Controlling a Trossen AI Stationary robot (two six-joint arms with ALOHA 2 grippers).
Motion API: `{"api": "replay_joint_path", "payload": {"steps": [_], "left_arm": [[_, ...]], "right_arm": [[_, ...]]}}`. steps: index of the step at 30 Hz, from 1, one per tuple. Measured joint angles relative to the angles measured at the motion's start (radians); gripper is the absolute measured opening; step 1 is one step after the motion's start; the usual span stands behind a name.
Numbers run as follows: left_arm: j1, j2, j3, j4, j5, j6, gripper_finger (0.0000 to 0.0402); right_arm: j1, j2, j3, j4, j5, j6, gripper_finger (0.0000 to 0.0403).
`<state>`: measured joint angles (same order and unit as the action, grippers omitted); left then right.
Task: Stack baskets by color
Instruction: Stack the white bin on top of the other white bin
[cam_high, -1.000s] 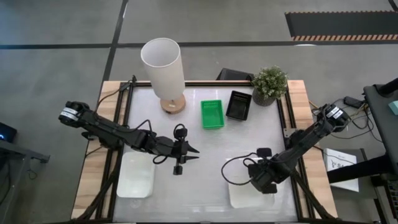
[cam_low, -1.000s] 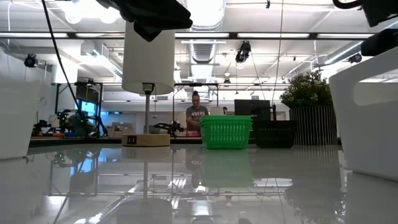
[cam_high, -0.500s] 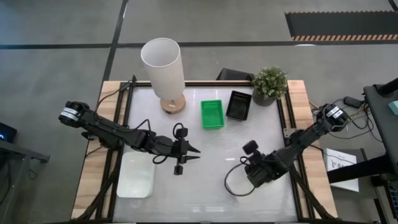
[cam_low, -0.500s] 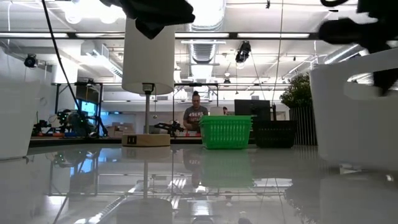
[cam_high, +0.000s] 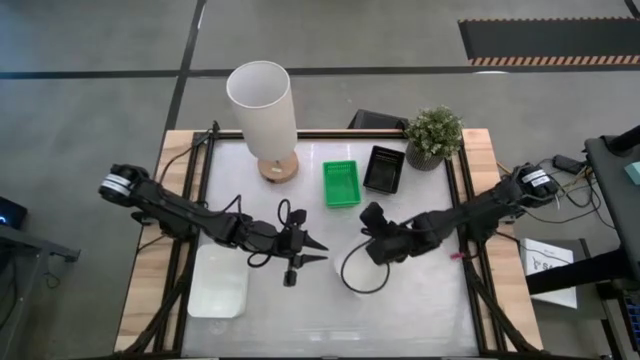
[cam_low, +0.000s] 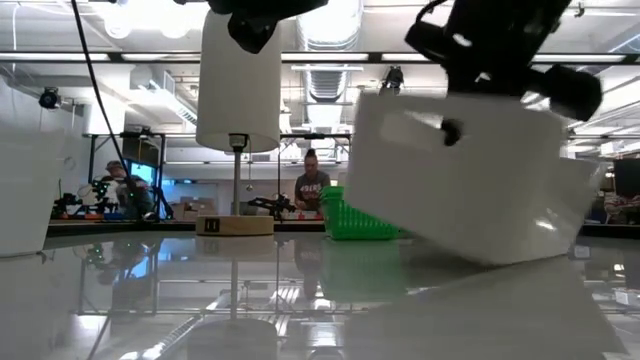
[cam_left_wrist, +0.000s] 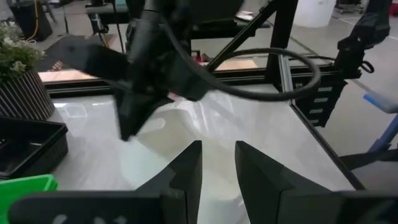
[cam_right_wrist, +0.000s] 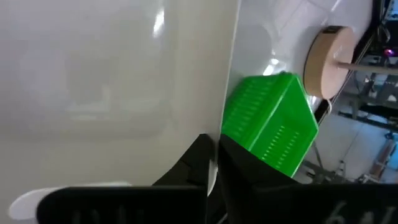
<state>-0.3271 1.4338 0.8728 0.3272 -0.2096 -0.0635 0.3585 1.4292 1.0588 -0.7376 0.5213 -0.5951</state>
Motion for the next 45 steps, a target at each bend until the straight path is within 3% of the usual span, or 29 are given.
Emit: {"api": "replay_joint_path", "payload": {"steps": [6, 12, 21, 27, 31, 38, 45], "left_arm": [[0.000, 0.038, 0.010, 0.002, 0.000, -0.002, 0.0080], [0.000, 0.050, 0.011, 0.017, -0.002, -0.005, 0.0080], [-0.005, 0.209, 0.124, 0.032, 0.026, -0.009, 0.0080], [-0.006, 0.305, 0.345, -0.290, 0.143, -0.008, 0.0080], [-0.008, 0.374, 0.471, -0.532, 0.187, 0.000, 0.0081], [-0.009, 0.462, 0.547, -0.599, 0.215, 0.054, 0.0147], [-0.009, 0.552, 0.546, -0.459, 0.152, 0.128, 0.0211]], "right_arm": [[-0.046, 0.000, 0.000, 0.029, -0.045, -0.075, 0.0053], [-0.051, -0.010, 0.000, 0.041, -0.050, -0.044, 0.0093], [0.026, -0.139, -0.012, -0.017, -0.050, 0.335, 0.0090], [0.184, -0.267, -0.108, 0.104, -0.041, 0.509, 0.0074], [0.296, -0.331, -0.195, 0.229, 0.053, 0.550, 0.0070], [0.397, -0.386, -0.305, 0.430, 0.161, 0.484, 0.0072], [0.397, -0.381, -0.329, 0.474, 0.162, 0.475, 0.0068]]}}
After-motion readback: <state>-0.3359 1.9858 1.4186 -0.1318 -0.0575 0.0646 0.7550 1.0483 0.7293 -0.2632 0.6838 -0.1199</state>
